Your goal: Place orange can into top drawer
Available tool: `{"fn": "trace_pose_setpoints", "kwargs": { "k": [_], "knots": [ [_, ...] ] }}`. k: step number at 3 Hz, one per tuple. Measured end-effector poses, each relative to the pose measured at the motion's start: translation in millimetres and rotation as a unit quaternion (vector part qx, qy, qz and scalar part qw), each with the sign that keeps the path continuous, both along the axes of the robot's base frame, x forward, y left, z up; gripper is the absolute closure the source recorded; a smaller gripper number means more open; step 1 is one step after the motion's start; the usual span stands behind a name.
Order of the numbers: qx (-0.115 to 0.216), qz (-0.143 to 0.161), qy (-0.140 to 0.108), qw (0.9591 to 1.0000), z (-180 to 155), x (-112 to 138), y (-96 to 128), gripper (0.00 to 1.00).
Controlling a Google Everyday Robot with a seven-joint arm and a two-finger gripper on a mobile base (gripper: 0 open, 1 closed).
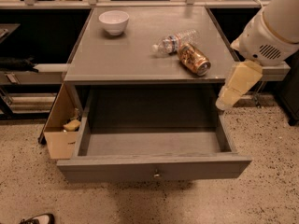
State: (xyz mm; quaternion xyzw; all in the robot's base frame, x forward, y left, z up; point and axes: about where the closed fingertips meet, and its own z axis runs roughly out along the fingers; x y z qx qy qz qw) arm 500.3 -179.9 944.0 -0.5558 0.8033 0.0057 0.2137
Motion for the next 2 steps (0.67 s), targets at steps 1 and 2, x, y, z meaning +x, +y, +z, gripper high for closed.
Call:
{"fn": "trace_pose_setpoints", "kwargs": {
  "k": [1, 2],
  "knots": [
    [0.042, -0.046, -0.029, 0.9976, -10.1, 49.0, -7.3, 0.00],
    [0.085, -0.087, -0.041, 0.9917, -27.1, 95.5, -8.4, 0.00]
  ]
}}
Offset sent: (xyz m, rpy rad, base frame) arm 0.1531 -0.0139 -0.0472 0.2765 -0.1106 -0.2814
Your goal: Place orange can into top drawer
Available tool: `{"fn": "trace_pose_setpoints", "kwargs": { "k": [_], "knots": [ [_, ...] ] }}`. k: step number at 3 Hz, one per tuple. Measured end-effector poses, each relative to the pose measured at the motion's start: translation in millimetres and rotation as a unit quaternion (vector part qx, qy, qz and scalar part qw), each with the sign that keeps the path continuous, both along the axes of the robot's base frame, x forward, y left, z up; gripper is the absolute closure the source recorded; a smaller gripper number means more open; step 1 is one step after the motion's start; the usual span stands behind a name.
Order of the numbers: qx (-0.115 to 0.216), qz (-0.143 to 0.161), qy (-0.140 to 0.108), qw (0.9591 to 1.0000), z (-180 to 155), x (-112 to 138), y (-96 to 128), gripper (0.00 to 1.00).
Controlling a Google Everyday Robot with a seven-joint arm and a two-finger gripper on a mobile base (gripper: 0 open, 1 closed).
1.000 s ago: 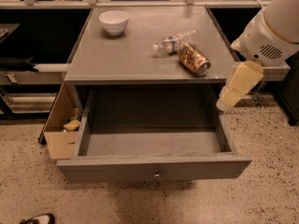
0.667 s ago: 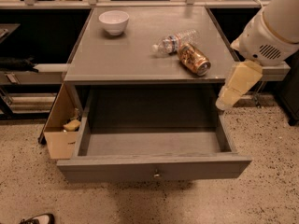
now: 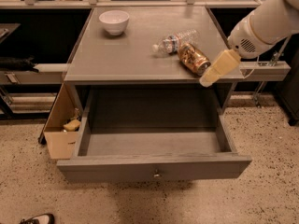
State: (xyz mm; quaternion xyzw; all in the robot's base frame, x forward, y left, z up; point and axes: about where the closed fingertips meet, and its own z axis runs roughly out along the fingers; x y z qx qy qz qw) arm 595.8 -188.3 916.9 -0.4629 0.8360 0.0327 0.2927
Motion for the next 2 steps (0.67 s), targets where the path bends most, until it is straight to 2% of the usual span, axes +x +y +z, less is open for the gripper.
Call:
{"fn": "trace_pose_setpoints", "kwargs": {
  "k": [1, 2],
  "knots": [
    [0.023, -0.043, 0.000, 0.9988, -19.0, 39.2, 5.2, 0.00],
    [0.042, -0.084, 0.005, 0.9956, -36.3, 69.4, 11.4, 0.00]
  ]
}}
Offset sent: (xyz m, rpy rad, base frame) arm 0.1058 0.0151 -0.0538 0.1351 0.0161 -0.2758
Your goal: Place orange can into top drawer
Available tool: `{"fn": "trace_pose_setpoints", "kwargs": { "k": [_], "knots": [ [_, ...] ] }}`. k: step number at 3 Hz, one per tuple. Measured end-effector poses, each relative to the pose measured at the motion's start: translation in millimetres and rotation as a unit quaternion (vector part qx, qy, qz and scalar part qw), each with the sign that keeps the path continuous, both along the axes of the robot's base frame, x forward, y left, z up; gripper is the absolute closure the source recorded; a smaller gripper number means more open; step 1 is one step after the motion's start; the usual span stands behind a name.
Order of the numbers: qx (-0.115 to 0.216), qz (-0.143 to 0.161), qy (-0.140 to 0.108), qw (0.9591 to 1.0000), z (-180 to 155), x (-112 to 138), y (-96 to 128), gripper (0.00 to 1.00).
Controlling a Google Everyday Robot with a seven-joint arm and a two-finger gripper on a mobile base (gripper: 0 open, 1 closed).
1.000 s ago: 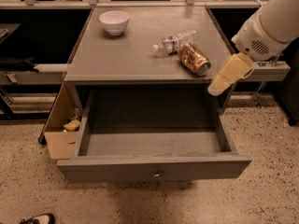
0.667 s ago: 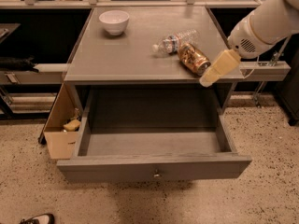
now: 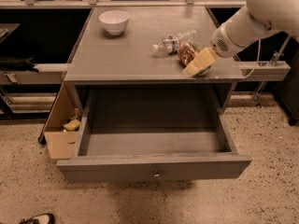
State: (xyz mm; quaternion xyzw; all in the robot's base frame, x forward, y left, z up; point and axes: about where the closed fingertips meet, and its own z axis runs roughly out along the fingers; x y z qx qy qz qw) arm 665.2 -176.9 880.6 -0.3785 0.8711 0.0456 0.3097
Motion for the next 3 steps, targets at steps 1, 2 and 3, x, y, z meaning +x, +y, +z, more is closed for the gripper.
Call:
{"fn": "trace_pose_setpoints", "kwargs": {
  "k": [1, 2, 3],
  "knots": [
    [0.013, -0.021, 0.004, 0.9997, -14.7, 24.7, 3.2, 0.00],
    [0.021, -0.034, 0.010, 0.9991, -30.4, 44.1, 7.9, 0.18],
    [0.024, -0.038, 0.018, 0.9988, -43.5, 49.2, 9.5, 0.43]
  ]
}}
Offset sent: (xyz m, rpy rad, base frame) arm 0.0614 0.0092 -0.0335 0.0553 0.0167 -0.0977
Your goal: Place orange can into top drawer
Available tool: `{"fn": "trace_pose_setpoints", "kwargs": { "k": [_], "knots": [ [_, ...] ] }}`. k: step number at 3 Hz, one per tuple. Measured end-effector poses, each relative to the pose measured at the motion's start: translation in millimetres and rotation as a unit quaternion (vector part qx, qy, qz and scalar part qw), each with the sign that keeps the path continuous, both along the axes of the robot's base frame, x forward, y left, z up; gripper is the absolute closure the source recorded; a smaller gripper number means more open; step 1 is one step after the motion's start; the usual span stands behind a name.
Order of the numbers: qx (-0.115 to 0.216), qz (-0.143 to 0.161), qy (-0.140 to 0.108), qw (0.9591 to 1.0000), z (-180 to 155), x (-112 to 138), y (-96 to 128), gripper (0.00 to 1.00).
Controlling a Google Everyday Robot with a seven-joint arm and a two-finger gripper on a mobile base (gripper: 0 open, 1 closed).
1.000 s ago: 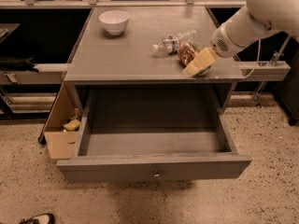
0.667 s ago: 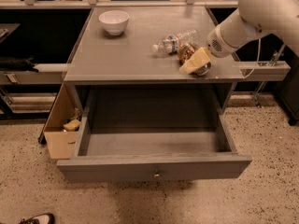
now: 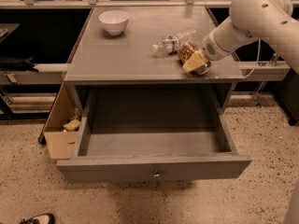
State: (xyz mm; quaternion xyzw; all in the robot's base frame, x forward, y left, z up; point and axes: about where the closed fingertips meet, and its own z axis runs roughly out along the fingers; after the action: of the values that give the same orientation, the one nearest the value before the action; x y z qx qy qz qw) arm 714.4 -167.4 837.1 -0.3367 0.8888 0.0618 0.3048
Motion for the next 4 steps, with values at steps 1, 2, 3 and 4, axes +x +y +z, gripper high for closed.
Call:
{"fn": "trace_pose_setpoints", "kwargs": {
  "k": [1, 2, 3, 4],
  "knots": [
    [0.000, 0.000, 0.000, 1.0000, 0.0, 0.0, 0.0, 0.65],
    [-0.007, 0.039, -0.014, 0.9991, 16.8, -11.1, 9.4, 0.88],
    [-0.021, 0.129, -0.022, 0.9911, 45.4, -49.2, 25.0, 1.00],
    [-0.046, 0.210, 0.004, 0.9767, 47.6, -77.8, 30.0, 1.00]
  ]
}}
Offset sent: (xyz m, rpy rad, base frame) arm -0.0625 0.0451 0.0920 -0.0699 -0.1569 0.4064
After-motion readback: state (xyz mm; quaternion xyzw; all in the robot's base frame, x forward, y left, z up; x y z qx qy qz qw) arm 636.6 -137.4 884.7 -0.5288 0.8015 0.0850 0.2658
